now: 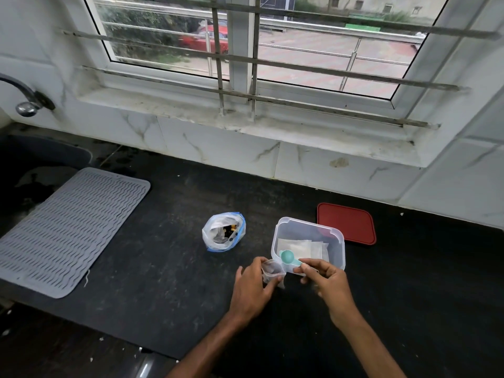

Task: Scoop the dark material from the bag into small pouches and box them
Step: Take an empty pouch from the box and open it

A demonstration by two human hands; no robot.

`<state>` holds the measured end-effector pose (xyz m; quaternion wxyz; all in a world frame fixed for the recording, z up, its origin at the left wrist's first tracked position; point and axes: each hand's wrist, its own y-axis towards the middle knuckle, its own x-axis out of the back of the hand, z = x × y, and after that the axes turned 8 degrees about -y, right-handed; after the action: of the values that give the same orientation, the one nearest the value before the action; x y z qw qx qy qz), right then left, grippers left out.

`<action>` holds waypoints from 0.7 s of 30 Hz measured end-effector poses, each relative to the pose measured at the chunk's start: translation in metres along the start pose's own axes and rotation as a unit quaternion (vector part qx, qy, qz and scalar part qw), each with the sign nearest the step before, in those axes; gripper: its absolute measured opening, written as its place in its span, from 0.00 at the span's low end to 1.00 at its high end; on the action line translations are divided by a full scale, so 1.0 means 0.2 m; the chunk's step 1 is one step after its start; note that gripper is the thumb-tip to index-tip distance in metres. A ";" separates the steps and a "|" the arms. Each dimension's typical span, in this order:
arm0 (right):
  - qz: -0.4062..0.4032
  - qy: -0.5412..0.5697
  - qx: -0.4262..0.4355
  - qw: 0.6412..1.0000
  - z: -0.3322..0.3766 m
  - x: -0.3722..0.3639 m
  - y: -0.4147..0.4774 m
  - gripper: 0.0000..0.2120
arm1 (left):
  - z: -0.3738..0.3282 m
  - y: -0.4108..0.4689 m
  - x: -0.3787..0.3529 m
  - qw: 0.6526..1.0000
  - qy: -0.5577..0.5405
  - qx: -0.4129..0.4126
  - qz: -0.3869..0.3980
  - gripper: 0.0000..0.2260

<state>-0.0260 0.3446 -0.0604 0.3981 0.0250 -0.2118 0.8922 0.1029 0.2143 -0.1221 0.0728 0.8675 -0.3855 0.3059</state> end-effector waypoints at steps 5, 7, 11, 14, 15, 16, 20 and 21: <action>-0.005 0.003 -0.009 1.000 0.02 0.01 0.00 0.07 | -0.06 0.07 0.01 0.996 0.075 0.006 0.055 0.29; -0.004 0.001 -0.011 1.000 0.02 0.01 0.00 0.07 | -0.05 0.07 0.00 0.996 0.063 0.011 0.058 0.30; -0.011 0.000 -0.014 1.000 0.04 0.03 0.00 0.07 | -0.02 0.04 -0.01 0.998 0.037 0.014 0.044 0.35; -0.015 0.004 -0.019 1.000 0.04 0.03 0.01 0.06 | 0.00 0.03 0.00 0.999 0.025 0.015 0.046 0.41; -0.015 0.003 -0.018 1.000 0.04 0.03 0.02 0.06 | 0.00 0.03 0.00 0.998 0.025 0.016 0.050 0.42; -0.015 0.002 -0.017 1.000 0.04 0.03 0.02 0.06 | 0.00 0.03 0.01 0.998 0.025 0.016 0.050 0.43; -0.008 -0.024 0.017 1.000 0.09 0.00 0.06 0.05 | -0.01 0.03 0.09 0.998 -0.011 0.001 -0.060 0.39; -0.007 -0.035 0.035 0.999 0.10 -0.01 0.08 0.05 | 0.00 0.05 0.13 0.992 -0.026 -0.002 -0.125 0.35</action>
<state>-0.0373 0.3258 -0.0483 0.3956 0.0722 -0.1938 0.8949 0.1087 0.1914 -0.1084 0.1024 0.9163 -0.2764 0.2712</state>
